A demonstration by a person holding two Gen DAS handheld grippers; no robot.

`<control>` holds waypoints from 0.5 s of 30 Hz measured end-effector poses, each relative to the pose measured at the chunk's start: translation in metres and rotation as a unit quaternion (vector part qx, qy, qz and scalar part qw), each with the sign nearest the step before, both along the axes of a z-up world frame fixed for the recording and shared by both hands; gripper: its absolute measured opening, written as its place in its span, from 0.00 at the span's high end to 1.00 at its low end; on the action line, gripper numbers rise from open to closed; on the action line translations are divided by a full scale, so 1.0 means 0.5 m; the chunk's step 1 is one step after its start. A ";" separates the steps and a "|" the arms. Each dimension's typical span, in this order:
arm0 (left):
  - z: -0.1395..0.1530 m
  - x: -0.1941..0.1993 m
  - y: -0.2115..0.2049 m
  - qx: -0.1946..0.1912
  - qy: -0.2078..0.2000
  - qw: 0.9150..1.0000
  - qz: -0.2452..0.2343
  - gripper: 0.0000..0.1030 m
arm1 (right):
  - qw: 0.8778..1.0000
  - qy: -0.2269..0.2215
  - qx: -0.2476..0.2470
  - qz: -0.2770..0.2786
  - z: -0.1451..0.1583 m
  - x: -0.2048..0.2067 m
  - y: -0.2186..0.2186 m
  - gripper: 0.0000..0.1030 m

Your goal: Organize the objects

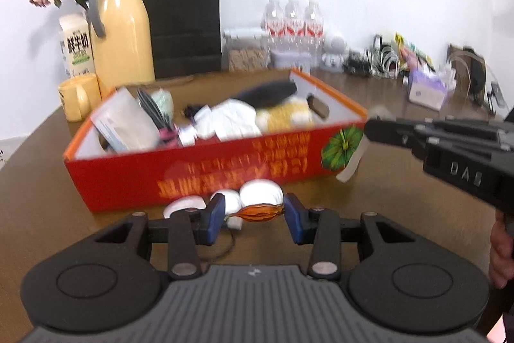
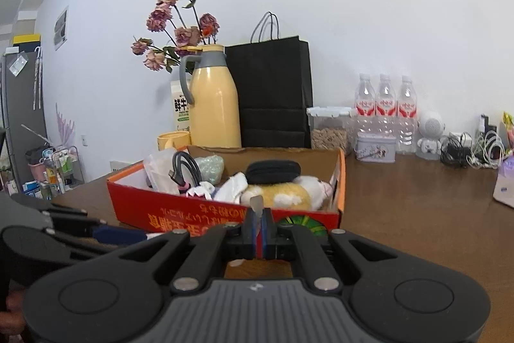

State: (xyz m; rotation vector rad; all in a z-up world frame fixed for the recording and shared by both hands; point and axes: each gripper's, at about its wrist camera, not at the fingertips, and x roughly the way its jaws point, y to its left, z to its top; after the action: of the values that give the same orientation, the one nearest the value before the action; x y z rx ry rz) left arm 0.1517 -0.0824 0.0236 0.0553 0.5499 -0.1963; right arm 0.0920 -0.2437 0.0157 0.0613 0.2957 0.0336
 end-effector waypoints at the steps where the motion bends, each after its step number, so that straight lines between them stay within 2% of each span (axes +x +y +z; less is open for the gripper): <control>1: 0.008 0.002 0.005 -0.003 -0.007 1.000 0.002 0.60 | 1.000 -0.003 -0.003 0.001 0.006 0.003 0.004 0.97; 15: 0.089 0.090 0.053 -0.031 -0.080 0.996 0.036 0.60 | 0.998 -0.049 -0.037 -0.004 0.093 0.097 0.024 0.97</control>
State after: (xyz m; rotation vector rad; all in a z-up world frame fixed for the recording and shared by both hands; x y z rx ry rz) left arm 0.1967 -0.0561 0.0679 -0.0084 0.3851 -0.1368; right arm 0.1406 -0.2319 0.0620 -0.0127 0.1990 0.0175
